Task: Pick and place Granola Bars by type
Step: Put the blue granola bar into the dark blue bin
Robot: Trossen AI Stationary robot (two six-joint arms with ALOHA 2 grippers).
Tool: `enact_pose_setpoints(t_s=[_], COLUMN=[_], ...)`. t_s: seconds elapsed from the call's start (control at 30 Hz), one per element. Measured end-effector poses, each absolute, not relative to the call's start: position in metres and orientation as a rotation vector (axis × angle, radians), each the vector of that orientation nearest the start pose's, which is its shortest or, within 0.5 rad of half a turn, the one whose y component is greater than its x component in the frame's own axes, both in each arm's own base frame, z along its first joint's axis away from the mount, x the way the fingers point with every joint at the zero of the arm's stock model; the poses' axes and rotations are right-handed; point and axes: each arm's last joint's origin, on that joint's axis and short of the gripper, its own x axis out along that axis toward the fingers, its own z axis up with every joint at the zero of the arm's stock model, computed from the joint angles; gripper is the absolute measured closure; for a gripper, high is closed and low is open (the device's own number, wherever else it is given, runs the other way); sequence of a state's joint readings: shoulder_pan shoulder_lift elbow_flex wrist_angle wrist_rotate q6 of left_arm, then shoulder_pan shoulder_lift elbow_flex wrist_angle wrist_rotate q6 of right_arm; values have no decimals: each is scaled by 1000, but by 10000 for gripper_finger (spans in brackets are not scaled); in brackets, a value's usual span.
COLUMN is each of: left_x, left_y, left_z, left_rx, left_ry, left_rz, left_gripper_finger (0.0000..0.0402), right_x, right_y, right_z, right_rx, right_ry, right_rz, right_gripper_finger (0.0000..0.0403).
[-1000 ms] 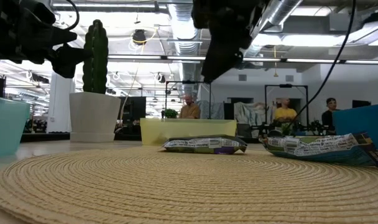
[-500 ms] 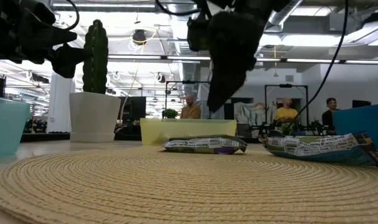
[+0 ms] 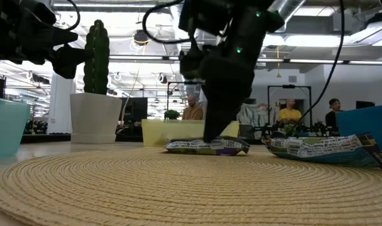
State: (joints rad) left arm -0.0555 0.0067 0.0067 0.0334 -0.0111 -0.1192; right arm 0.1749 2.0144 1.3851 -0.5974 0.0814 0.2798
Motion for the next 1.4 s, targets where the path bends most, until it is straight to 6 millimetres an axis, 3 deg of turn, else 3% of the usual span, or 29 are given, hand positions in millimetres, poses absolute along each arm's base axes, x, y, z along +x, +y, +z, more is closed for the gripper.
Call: enact_pose_setpoints(t_s=[0.37, 0.83, 1.2, 1.4], left_x=[97, 98, 97, 97], left_y=[-5, -5, -5, -5], left_z=[169, 169, 169, 169], left_rx=[-121, -121, -120, -121], left_ry=[-31, -31, -31, -32], left_rz=[-46, -46, -46, -46], left_gripper_finger=[140, 140, 140, 140], right_x=[400, 400, 401, 401], right_y=[64, 61, 52, 45], right_z=[147, 146, 148, 154], right_rx=[17, 23, 60, 122], right_ry=[1213, 1219, 1227, 1221], right_rz=[-116, -120, -114, -71], right_gripper_finger=[137, 285, 368, 392])
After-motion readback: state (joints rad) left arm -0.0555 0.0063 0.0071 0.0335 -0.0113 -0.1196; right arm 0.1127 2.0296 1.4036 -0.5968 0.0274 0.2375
